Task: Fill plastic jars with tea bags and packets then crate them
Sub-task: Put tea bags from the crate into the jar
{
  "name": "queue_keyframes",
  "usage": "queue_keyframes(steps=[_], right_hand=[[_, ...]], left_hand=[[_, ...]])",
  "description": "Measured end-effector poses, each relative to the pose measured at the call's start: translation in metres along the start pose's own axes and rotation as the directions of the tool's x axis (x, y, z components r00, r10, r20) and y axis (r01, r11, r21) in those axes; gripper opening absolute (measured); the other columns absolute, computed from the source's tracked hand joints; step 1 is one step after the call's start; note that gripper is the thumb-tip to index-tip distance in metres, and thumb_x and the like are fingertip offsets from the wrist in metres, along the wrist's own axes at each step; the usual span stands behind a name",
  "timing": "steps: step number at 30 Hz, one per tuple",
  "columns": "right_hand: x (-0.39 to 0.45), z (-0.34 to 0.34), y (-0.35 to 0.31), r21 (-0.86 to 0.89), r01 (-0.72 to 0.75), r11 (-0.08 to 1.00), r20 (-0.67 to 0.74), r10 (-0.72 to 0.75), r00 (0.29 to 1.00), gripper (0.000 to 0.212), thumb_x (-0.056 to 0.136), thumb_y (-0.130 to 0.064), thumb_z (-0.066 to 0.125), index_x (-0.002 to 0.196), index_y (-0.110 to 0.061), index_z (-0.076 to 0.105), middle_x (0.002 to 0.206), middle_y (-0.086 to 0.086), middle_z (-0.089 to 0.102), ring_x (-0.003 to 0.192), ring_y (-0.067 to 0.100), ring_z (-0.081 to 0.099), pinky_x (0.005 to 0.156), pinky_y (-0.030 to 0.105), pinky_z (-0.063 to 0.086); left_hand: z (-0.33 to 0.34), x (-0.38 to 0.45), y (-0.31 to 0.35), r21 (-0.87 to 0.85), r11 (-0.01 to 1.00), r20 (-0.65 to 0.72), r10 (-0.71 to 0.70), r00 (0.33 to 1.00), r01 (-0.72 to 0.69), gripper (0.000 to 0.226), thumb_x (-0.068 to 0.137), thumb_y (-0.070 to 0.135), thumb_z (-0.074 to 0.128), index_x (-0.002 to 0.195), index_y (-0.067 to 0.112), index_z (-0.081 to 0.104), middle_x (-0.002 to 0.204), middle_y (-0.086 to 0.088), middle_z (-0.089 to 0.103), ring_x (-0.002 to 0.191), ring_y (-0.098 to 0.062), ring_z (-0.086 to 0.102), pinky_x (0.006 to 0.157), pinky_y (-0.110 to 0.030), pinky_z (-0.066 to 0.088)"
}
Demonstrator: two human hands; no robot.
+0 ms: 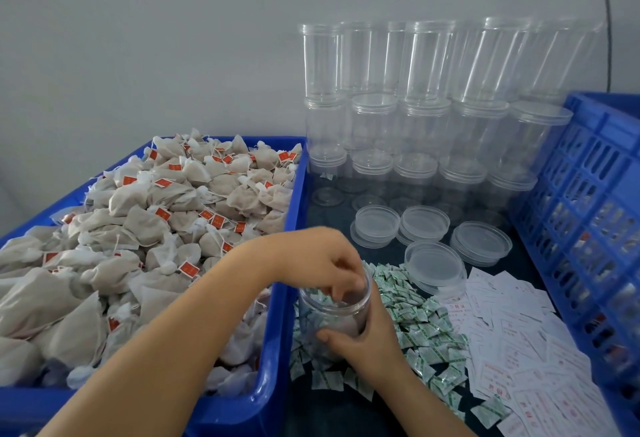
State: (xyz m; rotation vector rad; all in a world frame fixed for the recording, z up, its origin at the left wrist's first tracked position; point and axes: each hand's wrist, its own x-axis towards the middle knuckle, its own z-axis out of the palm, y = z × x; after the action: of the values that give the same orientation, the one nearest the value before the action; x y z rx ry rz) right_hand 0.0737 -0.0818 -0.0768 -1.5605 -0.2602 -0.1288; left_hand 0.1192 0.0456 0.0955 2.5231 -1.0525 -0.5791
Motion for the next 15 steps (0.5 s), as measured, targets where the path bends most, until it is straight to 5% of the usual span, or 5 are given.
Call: queue_keyframes(steps=[3,6,10,12,15], right_hand=[[-0.003,-0.001,-0.003,-0.027,-0.046,0.999,0.002,0.046,0.999,0.096,0.048,-0.045,0.091,0.129,-0.064,0.043,0.126,-0.004,0.055,0.109,-0.001,0.062,0.078,0.02,0.056],[-0.004,-0.001,-0.005,-0.006,-0.049,0.999,0.022,0.05,0.999,0.099,0.048,-0.043,0.091,0.131,-0.061,0.041,0.13,-0.001,0.05,0.106,-0.009,0.06,0.072,0.013,0.055],[-0.006,0.0,-0.009,0.004,-0.048,0.999,0.026,0.048,0.999,0.096,0.048,-0.043,0.091,0.127,-0.066,0.042,0.13,-0.002,0.05,0.107,-0.009,0.06,0.074,0.014,0.055],[-0.006,-0.001,-0.01,0.012,-0.045,0.999,0.03,0.045,0.999,0.099,0.048,-0.042,0.091,0.131,-0.058,0.041,0.131,0.0,0.05,0.108,-0.009,0.06,0.073,0.014,0.055],[-0.007,-0.001,-0.011,0.012,-0.049,0.999,0.03,0.048,0.998,0.1,0.049,-0.044,0.091,0.133,-0.055,0.039,0.131,-0.001,0.049,0.109,-0.011,0.058,0.074,0.013,0.055]], left_hand=[[-0.014,-0.004,-0.017,-0.069,0.997,-0.307,-0.054,0.95,0.035,0.013,0.093,0.034,0.055,0.091,0.029,0.066,0.075,0.012,0.069,0.068,0.006,0.063,0.066,-0.011,0.05],[-0.021,-0.002,-0.041,-0.101,0.989,-0.637,-0.147,0.757,0.108,0.013,0.093,0.03,0.056,0.081,0.032,0.061,0.07,0.013,0.064,0.065,0.002,0.059,0.061,-0.012,0.04],[-0.015,0.008,-0.075,-0.119,0.96,-0.794,-0.246,0.556,0.255,0.007,0.094,0.019,0.054,0.091,0.022,0.06,0.093,0.005,0.061,0.087,-0.012,0.056,0.08,-0.024,0.046],[-0.007,0.014,-0.091,-0.034,0.928,-0.79,-0.252,0.559,0.37,0.011,0.093,0.019,0.052,0.098,0.018,0.062,0.117,-0.002,0.055,0.111,-0.018,0.05,0.094,-0.031,0.039],[0.006,0.021,-0.112,0.136,0.827,-0.682,-0.321,0.657,0.545,0.027,0.094,0.025,0.052,0.117,0.018,0.063,0.15,-0.007,0.032,0.138,-0.028,0.027,0.111,-0.043,0.025]])
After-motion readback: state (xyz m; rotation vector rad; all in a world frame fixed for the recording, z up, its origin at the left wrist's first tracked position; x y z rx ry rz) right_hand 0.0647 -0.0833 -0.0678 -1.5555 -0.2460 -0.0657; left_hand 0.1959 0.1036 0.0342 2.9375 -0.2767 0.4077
